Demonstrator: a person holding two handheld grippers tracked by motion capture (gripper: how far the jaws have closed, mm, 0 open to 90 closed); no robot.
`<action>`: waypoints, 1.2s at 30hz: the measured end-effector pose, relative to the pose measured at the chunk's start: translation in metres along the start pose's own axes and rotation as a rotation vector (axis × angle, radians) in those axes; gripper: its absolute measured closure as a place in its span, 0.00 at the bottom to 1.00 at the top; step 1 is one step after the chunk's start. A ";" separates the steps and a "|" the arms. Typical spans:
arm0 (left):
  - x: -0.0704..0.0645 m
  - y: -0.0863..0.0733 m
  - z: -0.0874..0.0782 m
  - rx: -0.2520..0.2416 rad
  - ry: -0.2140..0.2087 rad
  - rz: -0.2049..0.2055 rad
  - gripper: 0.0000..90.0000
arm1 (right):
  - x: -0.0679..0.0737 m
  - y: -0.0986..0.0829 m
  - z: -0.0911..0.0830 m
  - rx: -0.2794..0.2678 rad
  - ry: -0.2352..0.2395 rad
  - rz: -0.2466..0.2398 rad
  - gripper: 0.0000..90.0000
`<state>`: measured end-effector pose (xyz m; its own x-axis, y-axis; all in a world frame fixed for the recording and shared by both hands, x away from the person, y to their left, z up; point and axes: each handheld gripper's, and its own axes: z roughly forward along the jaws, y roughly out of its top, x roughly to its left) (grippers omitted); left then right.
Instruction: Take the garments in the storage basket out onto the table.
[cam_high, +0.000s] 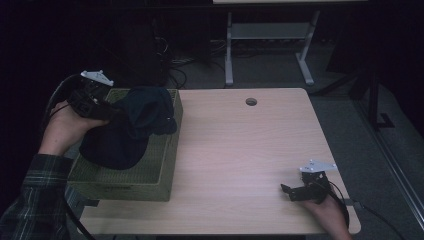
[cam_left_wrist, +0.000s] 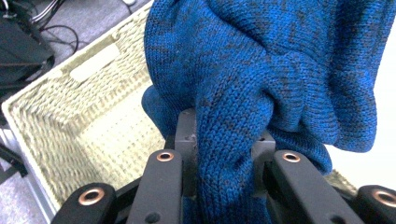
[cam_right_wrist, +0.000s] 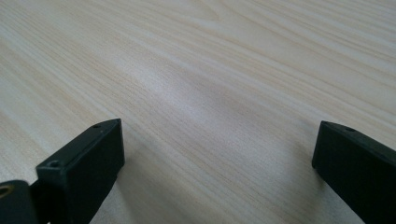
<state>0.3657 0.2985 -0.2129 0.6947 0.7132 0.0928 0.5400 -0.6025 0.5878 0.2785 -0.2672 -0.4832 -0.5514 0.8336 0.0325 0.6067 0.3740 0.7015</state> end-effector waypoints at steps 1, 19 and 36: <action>-0.002 0.003 -0.001 -0.002 -0.001 0.000 0.81 | 0.000 0.000 0.000 0.000 0.000 0.000 0.02; -0.038 0.044 0.018 -0.006 -0.131 0.078 0.81 | 0.000 0.000 0.000 0.000 0.000 0.000 0.02; -0.071 0.079 0.037 -0.025 -0.221 0.145 0.81 | 0.000 0.000 0.000 0.000 0.000 0.000 0.02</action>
<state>0.3767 0.1870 -0.2032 0.8527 0.5225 0.0012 0.4168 -0.6817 0.6013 0.2785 -0.2672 -0.4832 -0.5515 0.8335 0.0327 0.6067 0.3740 0.7015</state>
